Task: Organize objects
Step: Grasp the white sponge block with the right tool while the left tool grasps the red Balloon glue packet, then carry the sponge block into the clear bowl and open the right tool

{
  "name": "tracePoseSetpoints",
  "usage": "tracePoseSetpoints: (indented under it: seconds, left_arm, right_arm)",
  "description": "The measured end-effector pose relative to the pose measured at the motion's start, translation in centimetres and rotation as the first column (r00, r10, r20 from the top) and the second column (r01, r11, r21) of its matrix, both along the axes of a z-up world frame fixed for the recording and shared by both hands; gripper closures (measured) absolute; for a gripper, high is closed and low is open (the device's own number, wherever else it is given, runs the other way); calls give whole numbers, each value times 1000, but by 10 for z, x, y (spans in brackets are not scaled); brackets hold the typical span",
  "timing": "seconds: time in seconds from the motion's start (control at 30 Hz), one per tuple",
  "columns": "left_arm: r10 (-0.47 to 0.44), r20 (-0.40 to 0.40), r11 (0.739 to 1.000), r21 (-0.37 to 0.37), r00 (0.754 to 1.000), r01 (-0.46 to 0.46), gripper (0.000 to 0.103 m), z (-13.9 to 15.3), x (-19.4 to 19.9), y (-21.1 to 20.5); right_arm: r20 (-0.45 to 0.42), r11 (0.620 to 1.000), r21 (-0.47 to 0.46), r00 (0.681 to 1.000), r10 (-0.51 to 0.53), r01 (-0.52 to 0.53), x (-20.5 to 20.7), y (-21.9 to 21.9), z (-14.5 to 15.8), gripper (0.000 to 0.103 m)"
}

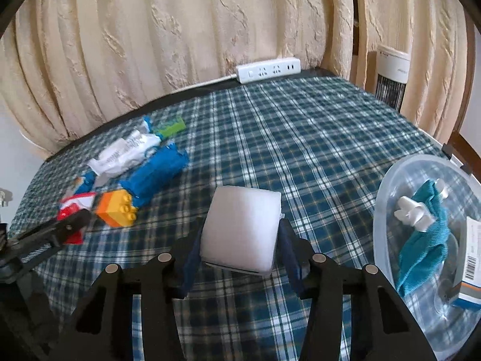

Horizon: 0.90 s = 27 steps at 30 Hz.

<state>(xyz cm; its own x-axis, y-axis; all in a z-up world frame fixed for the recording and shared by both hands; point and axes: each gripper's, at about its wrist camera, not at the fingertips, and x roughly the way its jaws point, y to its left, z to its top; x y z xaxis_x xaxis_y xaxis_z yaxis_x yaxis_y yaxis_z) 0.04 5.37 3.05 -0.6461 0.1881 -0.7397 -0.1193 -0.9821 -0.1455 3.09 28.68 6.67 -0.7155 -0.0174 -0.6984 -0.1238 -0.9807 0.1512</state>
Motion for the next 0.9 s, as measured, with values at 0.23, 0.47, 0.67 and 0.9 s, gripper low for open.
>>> tracePoseSetpoints:
  seconds: [0.23,0.47,0.67,0.9]
  left_arm:
    - [1,-2,1000,-5,1000,-1,44,0,0,0]
    - [1,-7,1000,-13,1000,-1,44,-1,0,1]
    - [1,-13,1000,-25,1000,-1,44,-1,0,3]
    - [-12,-28,999,-41,1000,11,44,3,4,9]
  right_arm:
    - [-55,1000,6,998,-13,13,21,1,21,54]
    - [-89,998,6,994,-63,64,39,19,33,54]
    - [-119,991,7,984,-133,135,55,47,44,53]
    - [-141,972,6,962,-232,236,73,87,52,53]
